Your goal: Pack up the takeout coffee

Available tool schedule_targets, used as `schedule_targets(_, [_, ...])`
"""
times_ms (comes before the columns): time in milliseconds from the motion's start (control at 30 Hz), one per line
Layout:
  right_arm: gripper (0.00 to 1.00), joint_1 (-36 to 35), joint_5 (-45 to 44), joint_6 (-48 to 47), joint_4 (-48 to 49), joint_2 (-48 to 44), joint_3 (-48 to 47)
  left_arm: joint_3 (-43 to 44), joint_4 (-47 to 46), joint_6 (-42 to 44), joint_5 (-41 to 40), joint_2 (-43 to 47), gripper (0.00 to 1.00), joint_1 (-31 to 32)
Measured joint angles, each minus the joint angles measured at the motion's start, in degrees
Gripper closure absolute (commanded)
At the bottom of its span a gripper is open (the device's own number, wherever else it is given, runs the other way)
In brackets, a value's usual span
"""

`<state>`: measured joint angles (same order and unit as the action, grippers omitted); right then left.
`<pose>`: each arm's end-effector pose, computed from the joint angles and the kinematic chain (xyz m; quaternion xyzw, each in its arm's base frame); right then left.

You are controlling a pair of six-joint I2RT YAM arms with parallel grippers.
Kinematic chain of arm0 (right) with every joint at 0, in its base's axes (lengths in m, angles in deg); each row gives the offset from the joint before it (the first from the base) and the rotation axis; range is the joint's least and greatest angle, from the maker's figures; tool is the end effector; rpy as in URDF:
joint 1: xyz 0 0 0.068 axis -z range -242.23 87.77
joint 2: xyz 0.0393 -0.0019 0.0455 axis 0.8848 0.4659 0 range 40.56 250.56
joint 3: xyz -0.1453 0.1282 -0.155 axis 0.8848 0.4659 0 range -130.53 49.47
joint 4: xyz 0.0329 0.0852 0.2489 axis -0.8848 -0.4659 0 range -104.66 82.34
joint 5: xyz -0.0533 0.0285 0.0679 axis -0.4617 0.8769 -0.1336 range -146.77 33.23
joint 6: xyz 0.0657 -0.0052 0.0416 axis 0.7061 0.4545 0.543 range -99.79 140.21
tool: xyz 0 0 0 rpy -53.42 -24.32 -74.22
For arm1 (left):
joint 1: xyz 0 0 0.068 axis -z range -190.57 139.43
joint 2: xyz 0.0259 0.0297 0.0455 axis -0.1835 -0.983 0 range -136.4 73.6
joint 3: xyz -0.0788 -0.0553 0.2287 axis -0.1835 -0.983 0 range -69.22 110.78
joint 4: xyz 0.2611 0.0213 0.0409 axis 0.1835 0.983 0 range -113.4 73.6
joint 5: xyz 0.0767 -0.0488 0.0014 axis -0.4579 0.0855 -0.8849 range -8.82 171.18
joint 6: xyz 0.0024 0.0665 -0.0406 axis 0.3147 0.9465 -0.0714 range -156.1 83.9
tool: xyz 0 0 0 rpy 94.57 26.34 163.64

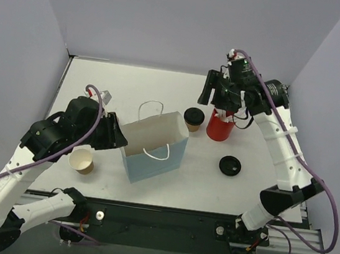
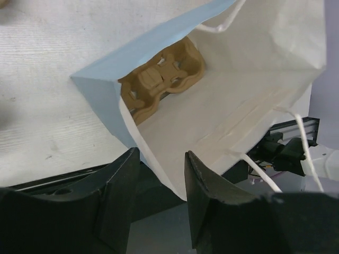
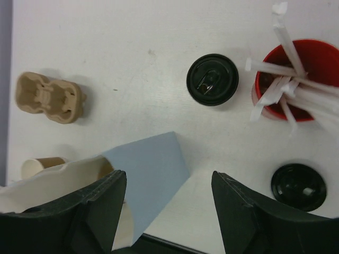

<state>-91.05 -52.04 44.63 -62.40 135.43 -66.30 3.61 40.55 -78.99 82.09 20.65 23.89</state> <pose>0.3198 0.1822 0.4177 -0.0533 0.8802 0.2432 0.4041 0.1570 -0.1089 0.3472 -0.0645 0.9184 -0.2496 0.3001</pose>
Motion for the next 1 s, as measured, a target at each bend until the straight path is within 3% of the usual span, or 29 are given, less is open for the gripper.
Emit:
schedule_targets(100, [0.35, -2.05, -1.22, 7.69, -0.74, -5.6, 2.75, 4.85, 1.07, 0.83, 0.02, -1.9, 0.5, 0.0])
schedule_targets(367, [0.38, -15.85, -6.97, 35.69, -1.16, -19.74, 19.37, 14.03, 3.1, 7.19, -4.48, -8.2, 0.48, 0.0])
schedule_targets(533, [0.38, -20.33, -11.74, 49.55, -1.16, -18.78, 22.8, 17.03, 3.23, 10.6, -7.02, -11.63, 0.47, 0.0])
schedule_targets(700, [0.42, -21.97, -14.67, 57.42, -1.03, -15.63, 23.23, 17.03, 3.3, 13.0, -8.33, -10.51, 0.46, -0.04])
schedule_targets(800, [0.51, -22.6, -15.41, 60.43, -0.83, -13.44, 23.23, 17.14, 3.39, 14.75, -9.22, -9.46, 0.46, -0.04])
schedule_targets(867, [0.73, -23.26, -15.63, 61.29, -0.79, -11.91, 23.17, 17.81, 3.63, 15.76, -9.94, -9.46, 0.46, -0.07])
schedule_targets(900, [0.89, -23.56, -15.76, 61.18, -0.81, -11.13, 22.97, 18.27, 3.72, 16.37, -10.34, -9.64, 0.46, -0.07])
schedule_targets(1000, [1.0, -23.93, -16.13, 58.31, -0.83, -9.2, 21.84, 19.65, 4.15, 17.84, -11.87, -10.14, 0.45, -0.07])
